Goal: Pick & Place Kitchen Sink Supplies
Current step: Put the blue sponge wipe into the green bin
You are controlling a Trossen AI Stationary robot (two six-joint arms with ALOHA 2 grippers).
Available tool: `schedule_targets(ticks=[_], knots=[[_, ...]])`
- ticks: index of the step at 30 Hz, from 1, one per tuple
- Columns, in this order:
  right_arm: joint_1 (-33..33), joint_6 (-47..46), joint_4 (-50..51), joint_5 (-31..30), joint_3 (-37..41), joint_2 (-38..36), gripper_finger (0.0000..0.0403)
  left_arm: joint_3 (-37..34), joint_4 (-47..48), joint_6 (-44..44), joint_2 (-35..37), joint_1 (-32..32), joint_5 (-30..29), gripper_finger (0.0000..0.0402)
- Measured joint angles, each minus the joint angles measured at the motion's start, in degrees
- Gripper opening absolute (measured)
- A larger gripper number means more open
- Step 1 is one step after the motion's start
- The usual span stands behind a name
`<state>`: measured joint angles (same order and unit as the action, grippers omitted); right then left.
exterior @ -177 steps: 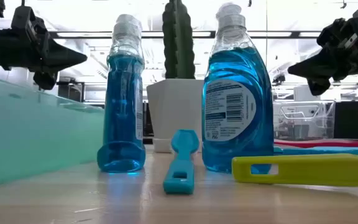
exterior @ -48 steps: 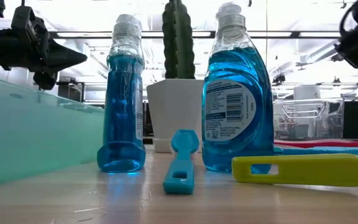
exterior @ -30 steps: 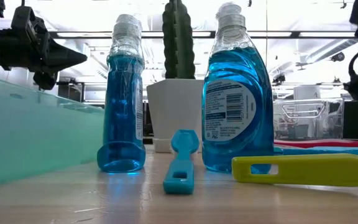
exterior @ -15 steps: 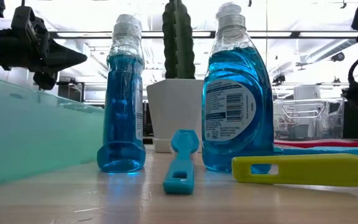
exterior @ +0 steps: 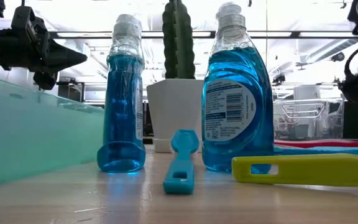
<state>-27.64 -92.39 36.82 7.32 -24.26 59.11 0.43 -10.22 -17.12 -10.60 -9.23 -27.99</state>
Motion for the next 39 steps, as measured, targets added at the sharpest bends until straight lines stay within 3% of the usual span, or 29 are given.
schedule_targets(ticks=[14,22,33,36,39], knots=[[0.0,4.46,21.4,-3.39,-15.87,-0.04,0.0011,0.0,0.02,0.0,-0.01,-0.02,0.0,0.0],[0.55,5.16,26.6,-14.38,-25.6,-0.08,0.0011,-0.01,0.02,0.0,0.0,-0.02,0.0,0.0],[1.04,5.07,27.72,-26.34,-31.59,-0.06,0.0011,-0.02,-0.02,3.49,-0.01,0.07,-1.57,0.0],[1.03,5.1,27.71,-28.83,-32.67,-0.08,0.0011,-0.01,-1.5,-3.19,-0.01,0.07,-1.92,0.0],[1.03,5.45,27.67,-30.96,-33.68,-0.08,0.0011,0.0,-5.84,-21.42,0.04,0.08,-3.59,0.0]])
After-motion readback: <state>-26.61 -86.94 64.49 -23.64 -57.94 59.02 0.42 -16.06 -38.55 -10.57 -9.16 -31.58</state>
